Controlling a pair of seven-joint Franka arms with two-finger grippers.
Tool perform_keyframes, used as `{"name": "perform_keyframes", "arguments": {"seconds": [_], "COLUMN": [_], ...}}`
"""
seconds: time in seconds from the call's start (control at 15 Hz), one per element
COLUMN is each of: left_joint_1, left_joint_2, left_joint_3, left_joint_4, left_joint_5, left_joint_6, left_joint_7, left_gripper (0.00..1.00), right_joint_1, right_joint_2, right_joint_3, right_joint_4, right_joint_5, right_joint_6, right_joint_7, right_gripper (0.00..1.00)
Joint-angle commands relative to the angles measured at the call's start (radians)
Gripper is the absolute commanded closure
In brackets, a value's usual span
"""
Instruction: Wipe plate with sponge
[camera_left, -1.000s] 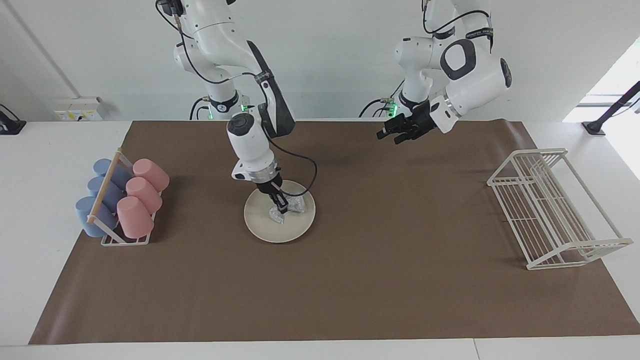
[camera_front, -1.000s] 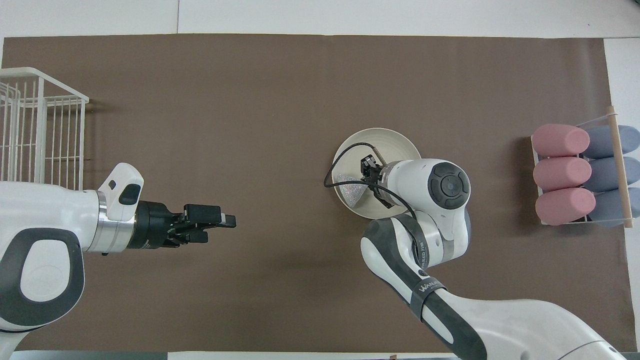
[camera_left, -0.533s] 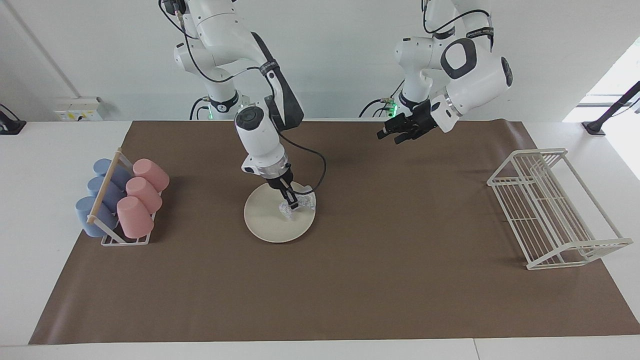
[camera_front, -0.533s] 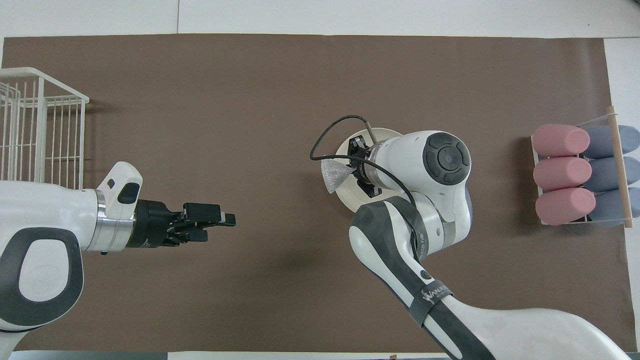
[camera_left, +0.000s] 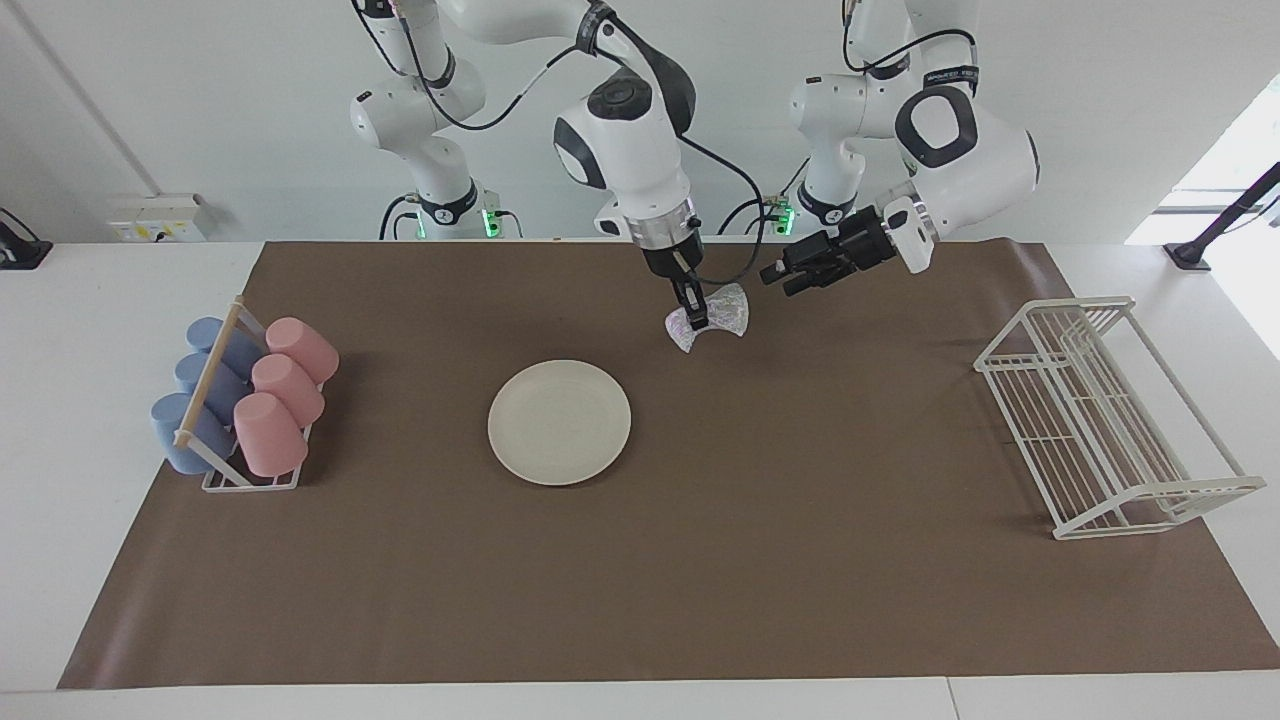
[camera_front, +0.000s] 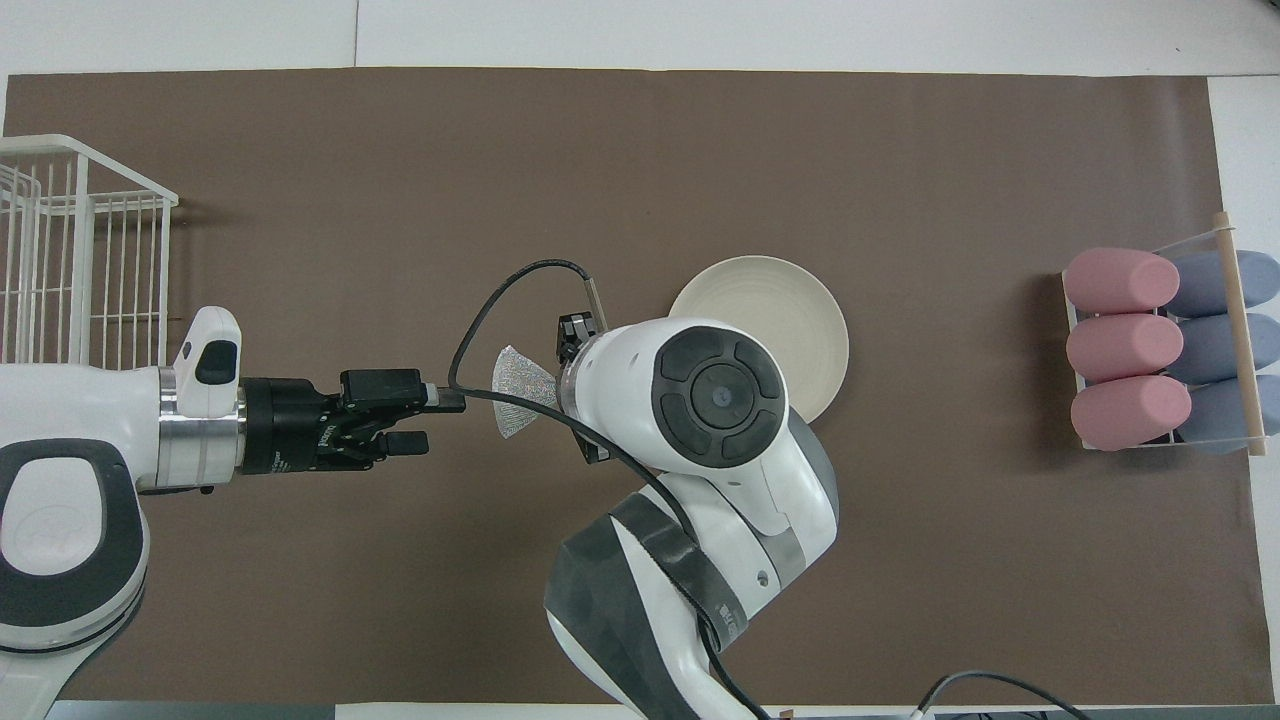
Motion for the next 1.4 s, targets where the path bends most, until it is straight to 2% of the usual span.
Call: {"name": "perform_keyframes", "arguments": {"seconds": [0.0, 0.13, 0.2, 0.33, 0.73, 1.0, 1.07, 1.13, 1.2, 1.27, 1.33], "left_joint_1": [0.010, 0.011, 0.013, 0.022, -0.010, -0.042, -0.050, -0.053, -0.053, -0.053, -0.053], "left_joint_2": [0.054, 0.115, 0.120, 0.118, 0.146, 0.144, 0.146, 0.144, 0.146, 0.144, 0.144], "left_joint_3": [-0.009, -0.007, -0.006, -0.007, -0.012, -0.012, -0.012, -0.012, -0.012, -0.012, -0.010], "left_joint_4": [0.022, 0.118, 0.132, 0.129, 0.131, 0.127, 0.129, 0.129, 0.129, 0.129, 0.129], "left_joint_5": [-0.092, -0.123, -0.129, -0.146, -0.210, -0.243, -0.249, -0.252, -0.252, -0.250, -0.252], "left_joint_6": [0.033, 0.009, -0.026, -0.065, -0.056, -0.057, -0.054, -0.054, -0.053, -0.060, -0.065], "left_joint_7": [0.069, 0.088, 0.089, 0.091, 0.123, 0.121, 0.115, 0.114, 0.109, 0.102, 0.098], "left_gripper": [0.00, 0.00, 0.00, 0.00, 0.00, 0.11, 0.24, 0.51, 0.84, 1.00, 1.00], "right_joint_1": [0.007, 0.008, 0.008, 0.008, 0.008, 0.003, 0.003, 0.001, 0.001, 0.000, 0.000], "right_joint_2": [0.000, 0.000, 0.001, 0.001, 0.001, 0.001, 0.001, 0.001, 0.001, 0.001, 0.001], "right_joint_3": [0.001, -0.001, -0.001, 0.001, 0.001, 0.001, 0.001, 0.001, 0.001, 0.001, 0.001], "right_joint_4": [0.045, 0.045, 0.047, 0.048, 0.048, 0.047, 0.048, 0.047, 0.047, 0.047, 0.047], "right_joint_5": [-0.047, -0.052, -0.064, -0.096, -0.096, -0.096, -0.096, -0.098, -0.098, -0.098, -0.098], "right_joint_6": [-0.057, -0.058, -0.058, -0.062, -0.062, -0.062, -0.062, -0.062, -0.062, -0.062, -0.062], "right_joint_7": [0.047, 0.047, 0.045, 0.045, 0.044, 0.044, 0.044, 0.042, 0.042, 0.039, 0.039], "right_gripper": [1.00, 1.00, 1.00, 1.00, 1.00, 1.00, 1.00, 1.00, 1.00, 1.00, 1.00]}}
